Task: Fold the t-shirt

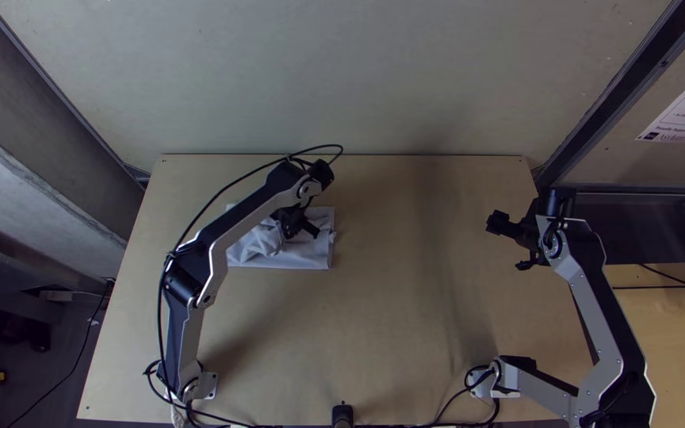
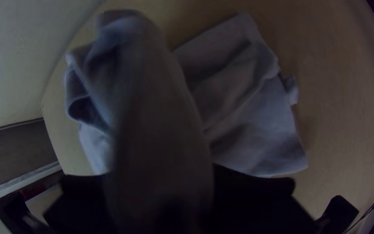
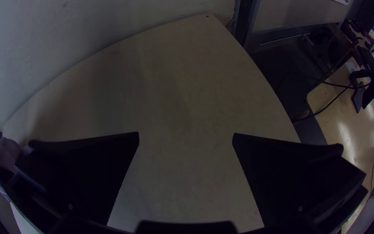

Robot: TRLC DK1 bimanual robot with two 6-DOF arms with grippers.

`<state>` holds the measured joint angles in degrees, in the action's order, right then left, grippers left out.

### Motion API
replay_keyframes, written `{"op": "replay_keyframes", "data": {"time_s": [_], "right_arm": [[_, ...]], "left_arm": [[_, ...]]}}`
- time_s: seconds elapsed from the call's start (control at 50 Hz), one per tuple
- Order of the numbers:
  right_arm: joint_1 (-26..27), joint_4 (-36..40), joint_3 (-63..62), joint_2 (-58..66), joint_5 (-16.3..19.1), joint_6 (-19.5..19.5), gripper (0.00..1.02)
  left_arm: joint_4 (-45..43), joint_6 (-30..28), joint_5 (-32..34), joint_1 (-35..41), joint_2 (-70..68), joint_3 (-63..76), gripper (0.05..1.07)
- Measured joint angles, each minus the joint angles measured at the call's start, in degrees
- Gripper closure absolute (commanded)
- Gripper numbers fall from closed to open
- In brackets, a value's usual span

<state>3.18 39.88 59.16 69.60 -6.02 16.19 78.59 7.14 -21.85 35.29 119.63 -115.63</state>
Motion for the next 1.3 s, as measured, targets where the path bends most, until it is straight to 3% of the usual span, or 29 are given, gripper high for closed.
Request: {"op": "replay_keyframes", "data": {"time_s": [0.12, 0.22, 0.3, 0.36, 0.44, 0.9, 1.3], "right_arm": [[-0.02, -1.11, -1.22, -0.42, 0.0, 0.0, 0.03], [-0.15, -2.05, -2.84, -0.79, 0.0, 0.0, 0.03], [-0.42, -2.36, -3.78, -0.83, 0.0, 0.0, 0.03], [-0.72, -2.36, -4.11, -0.83, 0.0, 0.0, 0.03], [-0.92, -2.51, -4.17, -0.94, 0.02, 0.0, 0.03], [-1.16, -3.85, -4.28, -1.7, 0.0, -0.2, 0.03], [-0.85, -13.66, 6.88, -6.08, 0.0, -9.99, 0.03]], "left_arm": [[0.33, 1.49, 2.58, 1.97, 3.58, -3.39, 0.09], [-0.22, 4.68, 17.11, 3.04, 7.67, -11.19, 0.09], [-4.98, 8.5, 33.05, 3.06, 8.76, -14.56, 0.09], [-8.52, 11.28, 41.31, 2.91, 8.76, -15.74, 0.09], [-9.55, 12.98, 45.48, 2.45, 8.76, -16.92, 0.09], [-8.83, 12.74, 46.07, -0.15, 6.19, -16.57, 0.09], [-12.66, 5.81, 23.15, -6.34, -13.51, -7.98, 0.09]]}}
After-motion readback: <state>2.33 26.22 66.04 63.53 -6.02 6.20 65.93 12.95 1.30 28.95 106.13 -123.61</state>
